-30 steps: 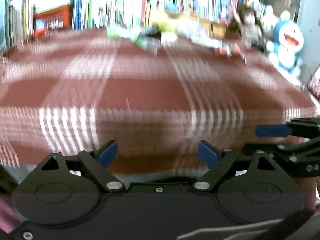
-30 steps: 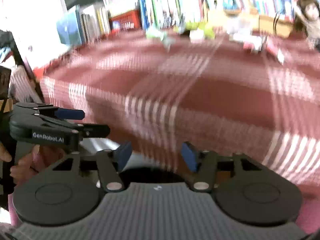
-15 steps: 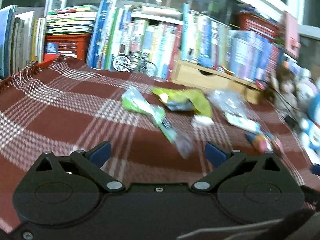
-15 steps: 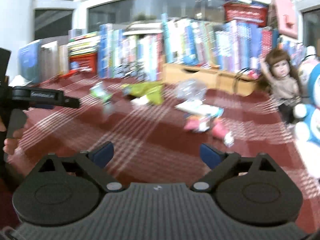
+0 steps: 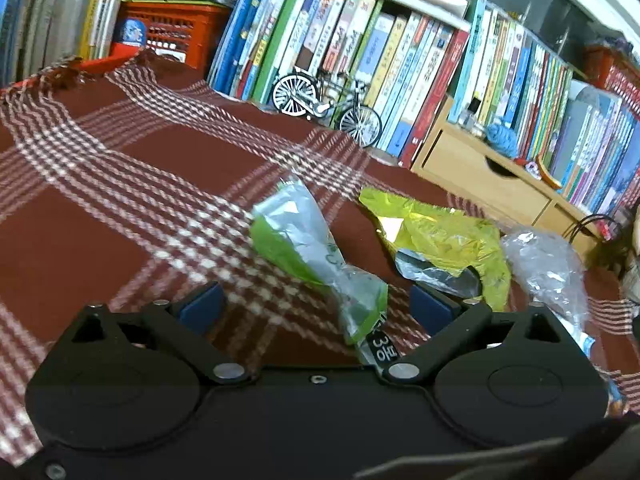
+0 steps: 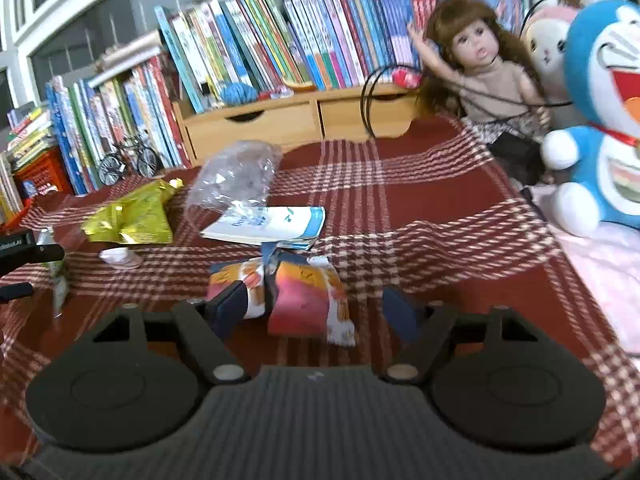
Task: Collect trash
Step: 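Grasp the green plastic bag with the left tool while the right tool grasps the colorful MARI snack wrapper, then lift both held wrappers and carry them toward the table edge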
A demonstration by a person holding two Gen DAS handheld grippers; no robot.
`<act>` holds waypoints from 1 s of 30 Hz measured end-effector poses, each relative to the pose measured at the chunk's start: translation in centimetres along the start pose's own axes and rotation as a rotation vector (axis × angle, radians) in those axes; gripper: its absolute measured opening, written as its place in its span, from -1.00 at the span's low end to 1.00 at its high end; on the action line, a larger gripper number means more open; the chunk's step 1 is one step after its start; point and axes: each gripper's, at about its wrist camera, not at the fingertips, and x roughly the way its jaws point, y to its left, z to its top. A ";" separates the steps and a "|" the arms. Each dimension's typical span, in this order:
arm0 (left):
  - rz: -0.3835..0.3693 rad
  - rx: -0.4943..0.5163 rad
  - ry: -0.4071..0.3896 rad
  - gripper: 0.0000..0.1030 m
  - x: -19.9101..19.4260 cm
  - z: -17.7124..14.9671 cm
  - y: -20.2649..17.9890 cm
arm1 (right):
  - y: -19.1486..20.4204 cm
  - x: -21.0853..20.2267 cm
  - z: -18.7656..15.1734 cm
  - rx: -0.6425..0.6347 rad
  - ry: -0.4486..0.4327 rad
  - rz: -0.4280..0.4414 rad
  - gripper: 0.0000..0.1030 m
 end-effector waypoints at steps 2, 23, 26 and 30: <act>0.027 0.043 -0.021 0.50 0.5 -0.2 -0.7 | -0.1 1.6 0.1 0.018 0.048 -0.006 0.28; -0.117 0.289 -0.138 -0.44 -9.7 -2.1 -2.2 | 2.5 -3.4 0.0 -0.032 -0.071 0.055 0.01; -0.127 0.303 -0.140 -0.44 -11.3 -2.8 -2.2 | 3.0 -4.4 -0.4 -0.040 -0.080 0.080 0.01; -0.144 0.324 -0.137 -0.44 -13.4 -3.9 -2.0 | 3.7 -5.7 -0.9 -0.052 -0.087 0.108 0.01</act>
